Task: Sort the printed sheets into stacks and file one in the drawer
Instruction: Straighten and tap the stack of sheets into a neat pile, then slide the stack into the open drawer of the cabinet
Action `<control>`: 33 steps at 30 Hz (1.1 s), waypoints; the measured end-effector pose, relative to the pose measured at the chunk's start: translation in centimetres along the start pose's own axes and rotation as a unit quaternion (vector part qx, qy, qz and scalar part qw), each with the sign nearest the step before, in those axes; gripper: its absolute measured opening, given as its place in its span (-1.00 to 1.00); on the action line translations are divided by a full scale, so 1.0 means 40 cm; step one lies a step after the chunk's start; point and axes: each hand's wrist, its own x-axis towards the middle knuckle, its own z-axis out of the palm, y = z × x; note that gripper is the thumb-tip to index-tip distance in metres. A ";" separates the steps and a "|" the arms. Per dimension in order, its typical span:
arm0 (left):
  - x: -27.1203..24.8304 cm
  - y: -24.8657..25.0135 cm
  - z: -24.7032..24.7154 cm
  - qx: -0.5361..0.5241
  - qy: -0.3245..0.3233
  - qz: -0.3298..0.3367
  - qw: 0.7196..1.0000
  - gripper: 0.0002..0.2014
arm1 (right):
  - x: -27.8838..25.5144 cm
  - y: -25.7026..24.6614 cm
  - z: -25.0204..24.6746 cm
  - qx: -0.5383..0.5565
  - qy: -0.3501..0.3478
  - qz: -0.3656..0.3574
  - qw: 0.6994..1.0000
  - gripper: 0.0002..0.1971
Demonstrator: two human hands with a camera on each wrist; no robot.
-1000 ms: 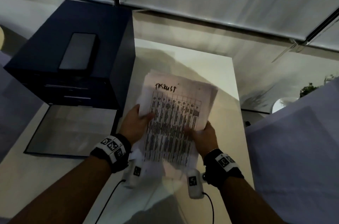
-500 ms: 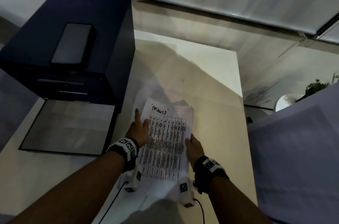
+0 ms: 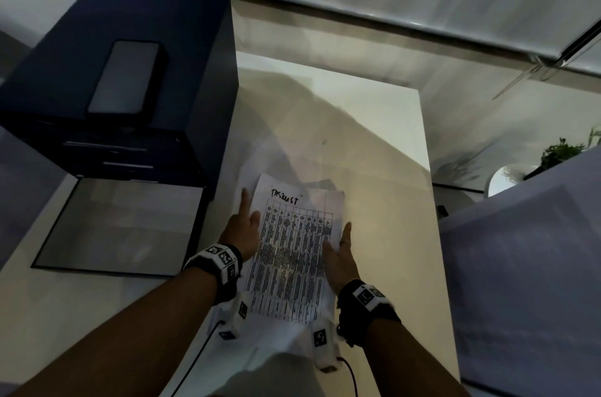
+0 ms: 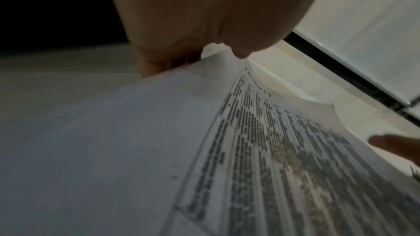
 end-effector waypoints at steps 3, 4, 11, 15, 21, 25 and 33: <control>-0.002 -0.006 -0.004 0.008 -0.021 0.013 1.000 -0.37 | 0.007 -0.008 0.002 -0.025 0.007 -0.003 1.000 -0.29; -0.002 -0.008 -0.006 -0.009 -0.015 0.006 1.000 -0.37 | 0.008 -0.011 -0.002 -0.017 0.012 0.001 1.000 -0.29; -0.028 -0.067 -0.006 -0.108 -0.003 -0.083 0.991 -0.50 | 0.021 0.019 0.001 -0.058 0.061 0.038 0.996 -0.60; -0.041 -0.071 0.016 -0.101 0.033 -0.066 0.992 -0.66 | 0.033 0.039 0.014 -0.030 0.052 0.051 0.997 -0.68; -0.065 -0.076 0.026 -0.080 0.097 -0.031 0.992 -0.76 | -0.026 0.031 -0.008 -0.035 0.020 0.011 0.999 -0.56; -0.128 -0.041 0.001 -0.093 0.156 0.021 0.983 -0.79 | -0.060 0.009 -0.039 -0.016 0.040 -0.057 0.997 -0.59; -0.298 -0.109 -0.222 -0.078 0.252 0.019 0.964 -0.69 | -0.144 -0.104 0.088 -0.042 -0.085 -0.142 0.985 -0.53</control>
